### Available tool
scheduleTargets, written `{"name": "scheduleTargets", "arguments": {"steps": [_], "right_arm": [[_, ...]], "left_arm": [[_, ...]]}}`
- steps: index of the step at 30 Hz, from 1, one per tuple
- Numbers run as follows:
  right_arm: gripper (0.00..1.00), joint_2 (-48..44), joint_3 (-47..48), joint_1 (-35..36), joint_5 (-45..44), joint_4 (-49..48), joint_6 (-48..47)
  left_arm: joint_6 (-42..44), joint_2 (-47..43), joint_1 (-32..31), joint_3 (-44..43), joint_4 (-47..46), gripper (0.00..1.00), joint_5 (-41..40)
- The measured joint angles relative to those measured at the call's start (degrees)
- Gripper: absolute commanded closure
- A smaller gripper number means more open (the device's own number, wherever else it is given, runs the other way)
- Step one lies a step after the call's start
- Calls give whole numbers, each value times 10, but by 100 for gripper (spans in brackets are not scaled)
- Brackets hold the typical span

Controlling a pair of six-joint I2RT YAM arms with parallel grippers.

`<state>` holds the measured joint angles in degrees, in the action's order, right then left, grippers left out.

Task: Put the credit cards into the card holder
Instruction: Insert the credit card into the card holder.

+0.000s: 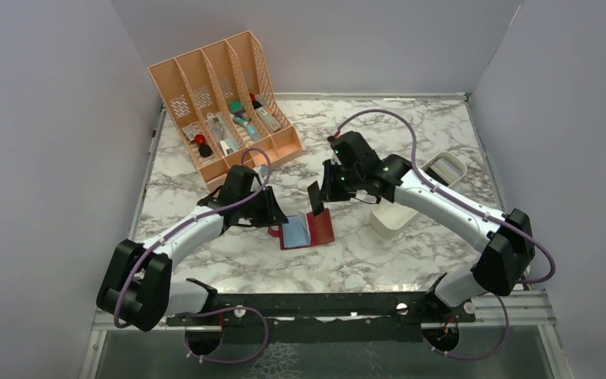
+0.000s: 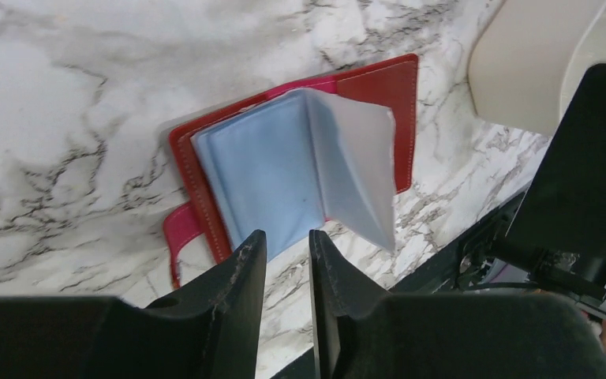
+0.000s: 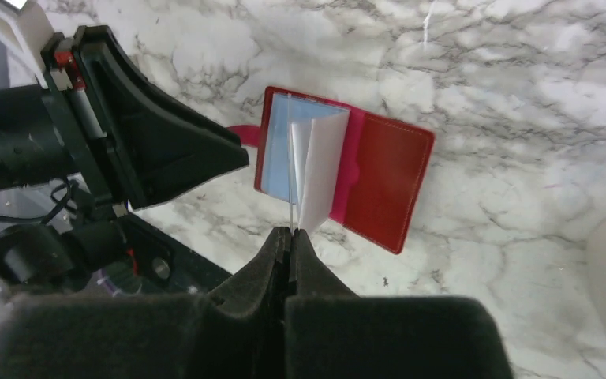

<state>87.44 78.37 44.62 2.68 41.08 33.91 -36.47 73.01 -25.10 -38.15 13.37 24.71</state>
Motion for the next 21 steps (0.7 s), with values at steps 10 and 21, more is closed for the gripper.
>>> {"name": "scheduleTargets", "arguments": {"steps": [10, 21], "right_arm": [[99, -30, -180, 7, 78, -196, 96], [99, 22, -214, 29, 118, -311, 149]], "left_arm": [[-4, 4, 21, 24, 0, 72, -1], [-8, 16, 21, 37, -11, 72, -2]]}}
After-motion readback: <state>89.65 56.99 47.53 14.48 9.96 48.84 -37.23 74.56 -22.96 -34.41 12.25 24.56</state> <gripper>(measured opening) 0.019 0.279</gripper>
